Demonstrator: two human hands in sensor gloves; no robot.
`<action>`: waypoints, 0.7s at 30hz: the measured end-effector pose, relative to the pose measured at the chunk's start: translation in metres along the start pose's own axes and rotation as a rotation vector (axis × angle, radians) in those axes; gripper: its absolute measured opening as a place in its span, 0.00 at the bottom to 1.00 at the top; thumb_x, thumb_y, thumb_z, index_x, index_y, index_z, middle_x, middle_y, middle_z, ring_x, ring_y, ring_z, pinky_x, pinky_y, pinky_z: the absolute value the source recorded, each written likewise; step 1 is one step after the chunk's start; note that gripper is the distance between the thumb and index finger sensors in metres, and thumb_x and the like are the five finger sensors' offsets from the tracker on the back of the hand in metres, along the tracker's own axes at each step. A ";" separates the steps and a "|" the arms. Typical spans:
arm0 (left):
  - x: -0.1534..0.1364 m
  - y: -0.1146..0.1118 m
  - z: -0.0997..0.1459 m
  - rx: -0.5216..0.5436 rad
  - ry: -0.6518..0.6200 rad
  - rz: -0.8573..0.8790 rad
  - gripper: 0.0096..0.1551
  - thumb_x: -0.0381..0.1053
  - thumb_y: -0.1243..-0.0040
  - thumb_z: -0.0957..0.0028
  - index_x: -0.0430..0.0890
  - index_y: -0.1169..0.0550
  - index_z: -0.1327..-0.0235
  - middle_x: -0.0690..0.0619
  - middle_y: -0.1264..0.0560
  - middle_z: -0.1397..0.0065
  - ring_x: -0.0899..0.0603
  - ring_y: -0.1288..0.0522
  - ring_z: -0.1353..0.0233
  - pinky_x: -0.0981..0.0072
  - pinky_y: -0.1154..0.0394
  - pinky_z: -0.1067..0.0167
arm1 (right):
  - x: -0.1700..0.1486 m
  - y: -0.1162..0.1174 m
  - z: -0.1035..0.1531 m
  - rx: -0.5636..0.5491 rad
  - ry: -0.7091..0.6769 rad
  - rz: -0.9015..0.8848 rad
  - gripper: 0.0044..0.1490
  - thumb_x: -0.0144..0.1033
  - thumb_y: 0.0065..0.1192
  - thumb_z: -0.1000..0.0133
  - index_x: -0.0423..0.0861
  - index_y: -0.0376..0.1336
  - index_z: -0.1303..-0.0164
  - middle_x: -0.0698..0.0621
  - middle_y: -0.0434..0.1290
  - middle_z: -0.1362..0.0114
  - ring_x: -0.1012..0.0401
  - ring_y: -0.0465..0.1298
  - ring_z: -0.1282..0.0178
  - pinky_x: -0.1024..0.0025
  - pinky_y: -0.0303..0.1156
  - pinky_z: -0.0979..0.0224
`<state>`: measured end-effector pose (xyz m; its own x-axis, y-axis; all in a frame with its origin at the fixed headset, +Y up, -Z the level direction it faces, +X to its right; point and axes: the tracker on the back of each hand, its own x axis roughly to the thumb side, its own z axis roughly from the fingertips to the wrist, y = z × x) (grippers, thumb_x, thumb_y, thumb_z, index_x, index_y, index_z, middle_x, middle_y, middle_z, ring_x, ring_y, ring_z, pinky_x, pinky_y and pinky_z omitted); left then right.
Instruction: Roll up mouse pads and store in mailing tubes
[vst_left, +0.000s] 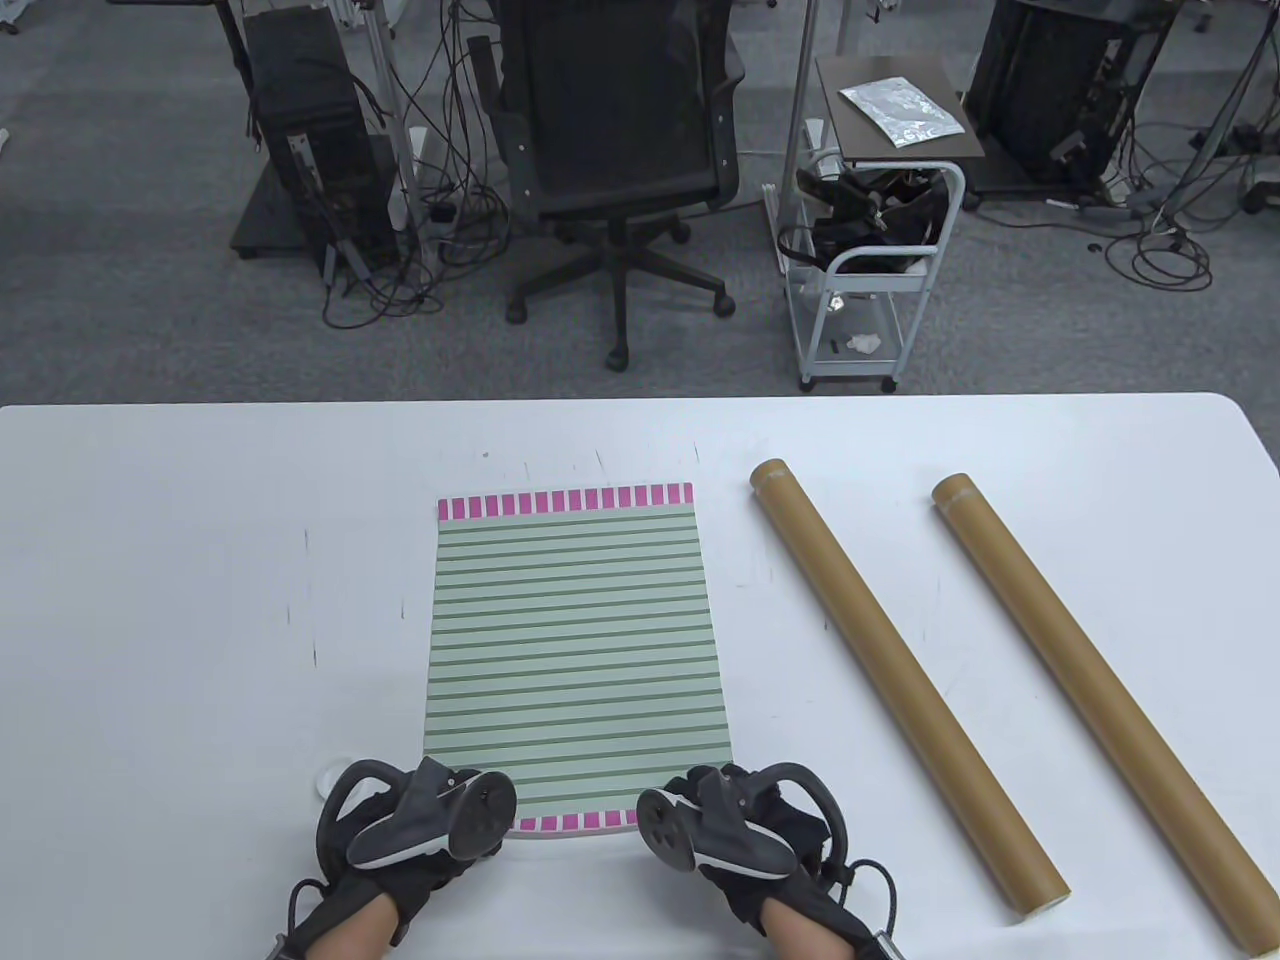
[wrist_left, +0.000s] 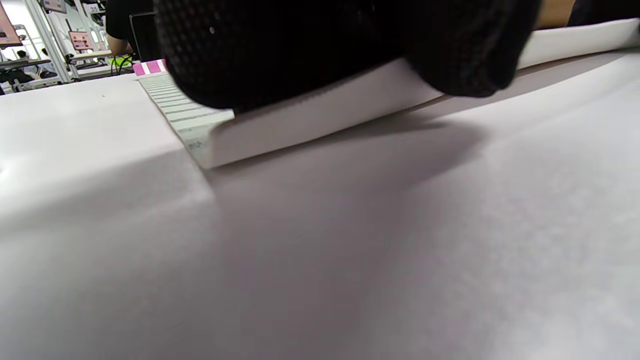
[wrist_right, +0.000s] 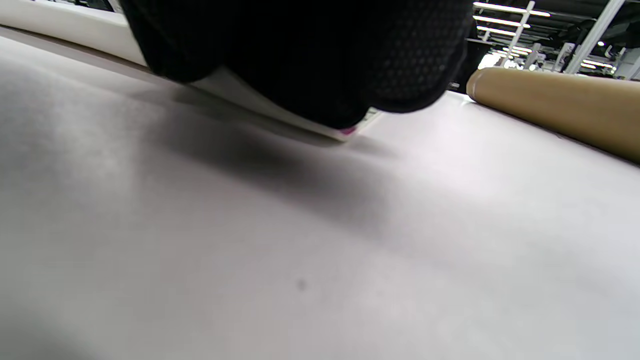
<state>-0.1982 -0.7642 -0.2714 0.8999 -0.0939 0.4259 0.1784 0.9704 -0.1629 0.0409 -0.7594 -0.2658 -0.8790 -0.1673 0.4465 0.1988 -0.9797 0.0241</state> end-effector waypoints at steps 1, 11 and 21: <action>0.001 0.000 0.000 -0.002 -0.016 0.003 0.20 0.59 0.34 0.61 0.61 0.17 0.54 0.58 0.18 0.45 0.53 0.16 0.51 0.73 0.17 0.54 | 0.000 -0.001 -0.001 0.024 -0.015 0.008 0.24 0.42 0.63 0.50 0.54 0.67 0.42 0.54 0.78 0.45 0.61 0.80 0.53 0.66 0.78 0.44; 0.028 0.003 -0.002 -0.230 -0.066 0.061 0.24 0.61 0.29 0.65 0.59 0.17 0.55 0.57 0.16 0.53 0.54 0.13 0.59 0.79 0.16 0.67 | -0.010 -0.001 0.012 0.418 -0.077 -0.071 0.29 0.52 0.63 0.50 0.54 0.62 0.40 0.54 0.75 0.43 0.56 0.78 0.45 0.58 0.77 0.37; 0.022 -0.003 -0.009 -0.258 0.062 0.062 0.47 0.62 0.33 0.67 0.56 0.35 0.31 0.59 0.17 0.55 0.53 0.14 0.62 0.78 0.16 0.67 | -0.021 0.011 0.019 0.246 -0.004 -0.132 0.27 0.48 0.56 0.51 0.55 0.61 0.42 0.58 0.74 0.48 0.62 0.77 0.52 0.64 0.76 0.42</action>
<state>-0.1754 -0.7714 -0.2697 0.9335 -0.0570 0.3541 0.2103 0.8869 -0.4114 0.0701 -0.7643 -0.2577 -0.9027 -0.0393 0.4285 0.1825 -0.9368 0.2986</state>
